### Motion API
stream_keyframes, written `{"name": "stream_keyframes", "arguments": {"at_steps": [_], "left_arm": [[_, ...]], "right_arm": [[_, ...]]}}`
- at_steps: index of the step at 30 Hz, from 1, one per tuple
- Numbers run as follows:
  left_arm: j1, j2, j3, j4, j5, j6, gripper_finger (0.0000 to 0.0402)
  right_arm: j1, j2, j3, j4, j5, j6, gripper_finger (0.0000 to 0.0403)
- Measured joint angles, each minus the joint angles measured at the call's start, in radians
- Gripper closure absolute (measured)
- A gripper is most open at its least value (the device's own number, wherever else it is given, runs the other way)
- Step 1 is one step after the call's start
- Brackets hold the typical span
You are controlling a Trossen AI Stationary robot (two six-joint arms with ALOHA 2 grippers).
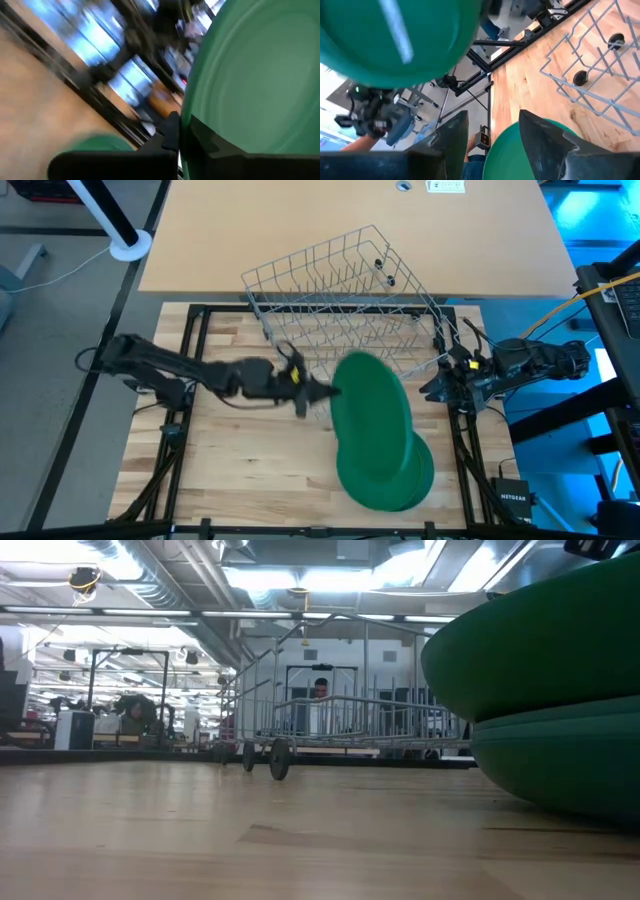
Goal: Sort dishes
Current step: Put the green plate into the dish rack
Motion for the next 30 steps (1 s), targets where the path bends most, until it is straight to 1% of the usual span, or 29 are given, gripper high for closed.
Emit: {"name": "stream_keyframes", "arguments": {"at_steps": [2, 6, 9, 12, 16, 19, 21, 25, 30], "left_arm": [[0.034, -0.047, 0.0, -0.017, -0.069, 0.092, 0.0401], [0.097, -0.106, 0.0, -0.017, -0.25, 0.317, 0.0401], [0.149, -0.118, 0.0, -0.002, -0.382, 0.528, 0.0401], [0.211, -0.11, 0.0, 0.065, -0.45, 0.788, 0.0401], [0.304, -0.073, 0.0, 0.227, -0.453, 1.095, 0.0401], [0.381, -0.032, 0.0, 0.347, -0.438, 1.28, 0.0401], [0.441, -0.004, 0.0, 0.397, -0.386, 1.363, 0.0401], [0.555, 0.069, 0.0, 0.458, -0.238, 1.529, 0.0401], [0.68, 0.18, 0.002, 0.536, -0.085, 1.744, 0.0402]], "right_arm": [[0.0, 0.0, 0.0, -0.001, 0.003, -0.01, 0.0224], [0.0, 0.0, 0.0, -0.001, 0.038, -0.036, 0.0224], [0.0, 0.0, 0.0, -0.002, 0.058, -0.071, 0.0224], [0.0, 0.0, 0.0, -0.002, 0.086, -0.099, 0.0224], [0.0, 0.0, 0.0, -0.002, 0.122, -0.154, 0.0224], [0.0, 0.0, 0.0, -0.002, 0.154, -0.214, 0.0224], [0.0, 0.0, 0.0, -0.002, 0.174, -0.259, 0.0224], [0.0, 0.001, 0.0, -0.002, 0.227, -0.328, 0.0224], [0.0, 0.001, 0.0, -0.003, 0.286, -0.383, 0.0224]]}}
